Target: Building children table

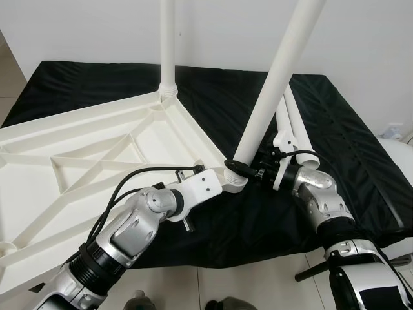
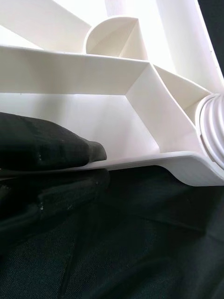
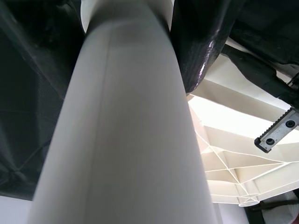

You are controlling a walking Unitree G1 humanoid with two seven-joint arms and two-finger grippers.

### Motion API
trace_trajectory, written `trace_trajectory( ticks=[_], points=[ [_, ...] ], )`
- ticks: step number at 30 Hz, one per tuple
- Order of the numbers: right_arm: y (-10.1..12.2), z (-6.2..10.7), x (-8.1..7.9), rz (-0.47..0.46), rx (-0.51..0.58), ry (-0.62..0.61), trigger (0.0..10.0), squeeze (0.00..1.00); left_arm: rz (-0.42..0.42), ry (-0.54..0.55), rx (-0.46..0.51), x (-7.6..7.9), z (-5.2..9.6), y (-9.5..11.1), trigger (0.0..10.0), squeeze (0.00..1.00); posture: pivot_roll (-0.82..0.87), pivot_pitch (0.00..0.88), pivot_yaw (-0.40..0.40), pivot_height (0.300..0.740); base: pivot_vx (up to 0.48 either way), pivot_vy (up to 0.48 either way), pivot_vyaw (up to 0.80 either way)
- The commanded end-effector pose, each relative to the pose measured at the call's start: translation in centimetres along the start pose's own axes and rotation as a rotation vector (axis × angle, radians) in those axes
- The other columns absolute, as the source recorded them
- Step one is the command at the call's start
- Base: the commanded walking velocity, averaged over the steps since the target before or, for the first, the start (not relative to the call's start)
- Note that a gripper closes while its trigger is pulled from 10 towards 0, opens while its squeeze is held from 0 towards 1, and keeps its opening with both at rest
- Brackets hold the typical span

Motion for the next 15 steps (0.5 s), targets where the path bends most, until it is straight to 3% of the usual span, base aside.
trace_trajectory(
  ticks=[1,7,11,15],
  points=[
    [-0.9,0.5,0.2,-0.036,-0.032,-0.031,10.0,0.0,-0.059,-0.015,0.035,0.6,0.0,1.2,10.0,0.0,0.04,0.0,-0.071,0.74,0.0,0.0,0.0],
    [-0.8,0.4,0.0,-0.042,-0.022,-0.047,10.0,0.0,-0.06,-0.017,0.036,0.7,0.0,1.2,10.0,0.0,0.04,0.0,-0.074,0.74,0.0,0.0,0.0],
    [-0.1,-0.5,-0.3,-0.053,0.013,-0.155,10.0,0.0,-0.059,-0.019,0.036,0.8,-0.1,1.2,10.0,0.0,0.04,0.0,-0.08,0.74,0.0,0.0,0.0],
    [0.2,-0.9,-0.7,-0.076,0.021,-0.186,10.0,0.0,-0.059,-0.021,0.036,0.9,-0.1,1.2,10.0,0.0,0.04,0.0,-0.083,0.74,0.0,0.0,0.0]
  ],
)
Point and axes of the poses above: a point about 5 cm out from each wrist's last joint towards the gripper, its own z axis pointing back from the gripper into the wrist, its own y axis along the axis of the wrist's last joint, x = y × z, the point moved 4 cm from there along -z, pointing out of the wrist towards the gripper, and after that the axes turned 12 degrees about z, right-handed, at the moved point
